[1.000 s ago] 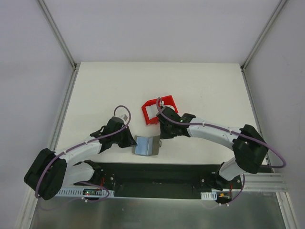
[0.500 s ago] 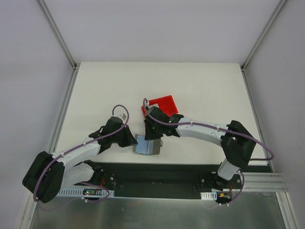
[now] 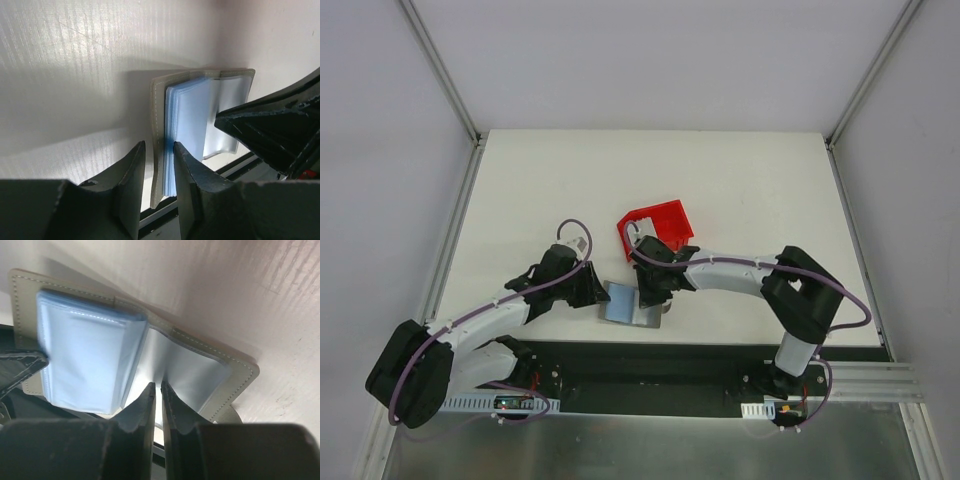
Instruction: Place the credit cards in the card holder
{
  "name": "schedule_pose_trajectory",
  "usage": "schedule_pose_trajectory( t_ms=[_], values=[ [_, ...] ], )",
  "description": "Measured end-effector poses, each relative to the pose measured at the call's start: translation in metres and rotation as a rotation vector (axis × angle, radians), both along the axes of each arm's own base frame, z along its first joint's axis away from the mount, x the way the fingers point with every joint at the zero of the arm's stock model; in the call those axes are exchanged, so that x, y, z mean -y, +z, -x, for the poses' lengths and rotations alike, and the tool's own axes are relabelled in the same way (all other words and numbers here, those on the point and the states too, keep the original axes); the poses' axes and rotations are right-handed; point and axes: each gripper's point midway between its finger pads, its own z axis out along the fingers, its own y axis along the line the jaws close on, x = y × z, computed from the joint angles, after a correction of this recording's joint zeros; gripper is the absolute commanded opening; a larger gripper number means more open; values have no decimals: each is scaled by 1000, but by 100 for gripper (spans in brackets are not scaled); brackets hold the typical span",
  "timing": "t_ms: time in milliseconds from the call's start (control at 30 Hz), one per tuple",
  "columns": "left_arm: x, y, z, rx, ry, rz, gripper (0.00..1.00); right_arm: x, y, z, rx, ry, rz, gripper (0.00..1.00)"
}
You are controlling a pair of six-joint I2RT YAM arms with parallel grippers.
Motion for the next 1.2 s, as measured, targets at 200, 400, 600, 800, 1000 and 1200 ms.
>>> schedule_pose_trajectory(
  t_ms=[200, 400, 600, 800, 1000, 1200],
  values=[
    [-1, 1, 0, 31, -29, -10, 21, 4, -4, -2, -21, -7, -1, 12],
    [-2, 1, 2, 48, -58, -13, 12, 4, -4, -2, -30, -6, -9, 12],
    [0, 5, 1, 77, -84, 19, 0, 4, -4, -3, -34, -5, -11, 12],
    [0, 5, 2, 88, -105, 42, 0, 5, -4, -3, -38, -5, -12, 12],
    [-2, 1, 6, 89, -107, 54, 0, 6, -4, -4, -37, -2, -12, 12],
    [-4, -15, 12, 95, -80, 83, 0, 7, -4, -6, -33, 23, -13, 15]
  ],
)
